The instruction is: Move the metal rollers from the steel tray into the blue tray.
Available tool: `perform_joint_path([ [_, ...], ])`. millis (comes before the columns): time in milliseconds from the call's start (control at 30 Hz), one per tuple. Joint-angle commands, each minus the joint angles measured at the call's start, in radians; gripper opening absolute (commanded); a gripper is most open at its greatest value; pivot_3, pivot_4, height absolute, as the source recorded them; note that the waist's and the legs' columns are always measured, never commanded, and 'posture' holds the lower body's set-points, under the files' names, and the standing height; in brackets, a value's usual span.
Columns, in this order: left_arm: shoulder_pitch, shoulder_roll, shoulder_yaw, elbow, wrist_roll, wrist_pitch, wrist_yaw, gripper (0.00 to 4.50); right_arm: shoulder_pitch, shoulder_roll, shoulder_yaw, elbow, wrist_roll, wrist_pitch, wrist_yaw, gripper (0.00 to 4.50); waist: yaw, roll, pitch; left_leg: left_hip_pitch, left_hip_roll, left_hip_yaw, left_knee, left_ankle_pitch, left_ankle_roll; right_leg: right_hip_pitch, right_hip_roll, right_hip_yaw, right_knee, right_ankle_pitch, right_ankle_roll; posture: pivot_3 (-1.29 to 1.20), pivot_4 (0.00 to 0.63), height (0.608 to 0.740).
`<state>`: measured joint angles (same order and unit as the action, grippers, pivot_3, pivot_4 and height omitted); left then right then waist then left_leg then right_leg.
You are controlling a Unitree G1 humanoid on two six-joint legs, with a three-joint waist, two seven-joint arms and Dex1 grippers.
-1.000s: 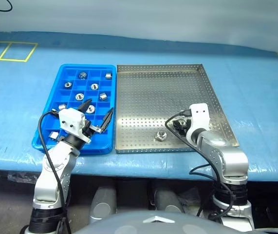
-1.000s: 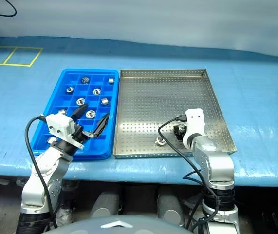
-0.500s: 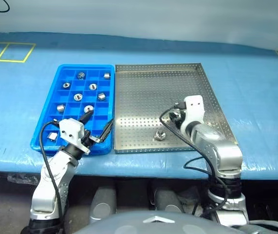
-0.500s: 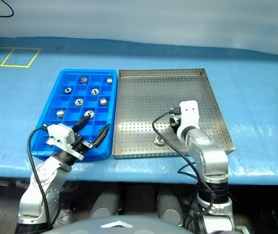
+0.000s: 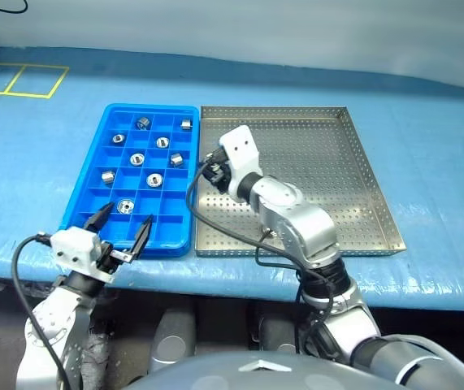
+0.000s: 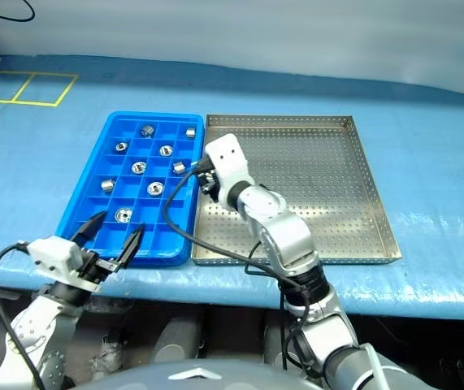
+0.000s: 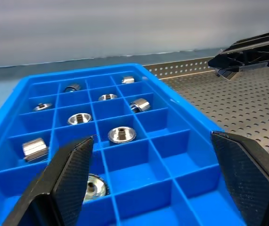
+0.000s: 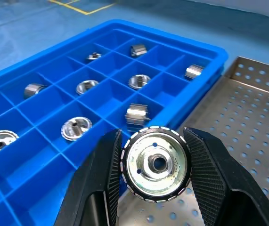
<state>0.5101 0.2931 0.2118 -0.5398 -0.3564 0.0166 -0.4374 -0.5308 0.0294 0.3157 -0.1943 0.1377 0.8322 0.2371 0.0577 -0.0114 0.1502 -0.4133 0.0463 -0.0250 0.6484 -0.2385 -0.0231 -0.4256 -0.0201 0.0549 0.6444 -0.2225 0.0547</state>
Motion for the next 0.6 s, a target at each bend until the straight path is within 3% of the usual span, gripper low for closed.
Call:
perform_joint_path([
  [33, 0.051, -0.021, 0.039, -0.080, -0.018, -0.051, 0.008, 4.38, -0.045, 0.034, 0.053, 0.025, -0.002, -0.069, 0.038, 1.75, 0.012, 0.000, 0.000, 0.000, 0.000, 0.000, 0.000, 0.000, 0.000, 0.000, 0.000, 0.000, 0.000, 0.000, 0.000, 0.39, 0.150, 0.740],
  [300, 0.123, -0.055, 0.050, -0.114, -0.011, -0.084, 0.031, 4.38, -0.051, 0.062, 0.124, 0.104, -0.012, -0.119, 0.102, 1.75, 0.065, -0.002, 0.001, 0.000, 0.000, 0.000, 0.000, 0.000, 0.000, -0.001, 0.000, -0.001, 0.000, -0.001, -0.001, 0.45, 0.150, 0.740],
  [600, 0.105, -0.057, 0.019, -0.101, -0.009, -0.086, 0.024, 4.38, 0.011, 0.002, 0.150, 0.091, -0.013, -0.072, 0.154, 1.75, 0.096, -0.002, 0.001, -0.001, 0.000, 0.001, 0.000, 0.000, 0.000, -0.002, 0.000, -0.001, -0.001, -0.001, -0.001, 0.42, 0.150, 0.740],
])
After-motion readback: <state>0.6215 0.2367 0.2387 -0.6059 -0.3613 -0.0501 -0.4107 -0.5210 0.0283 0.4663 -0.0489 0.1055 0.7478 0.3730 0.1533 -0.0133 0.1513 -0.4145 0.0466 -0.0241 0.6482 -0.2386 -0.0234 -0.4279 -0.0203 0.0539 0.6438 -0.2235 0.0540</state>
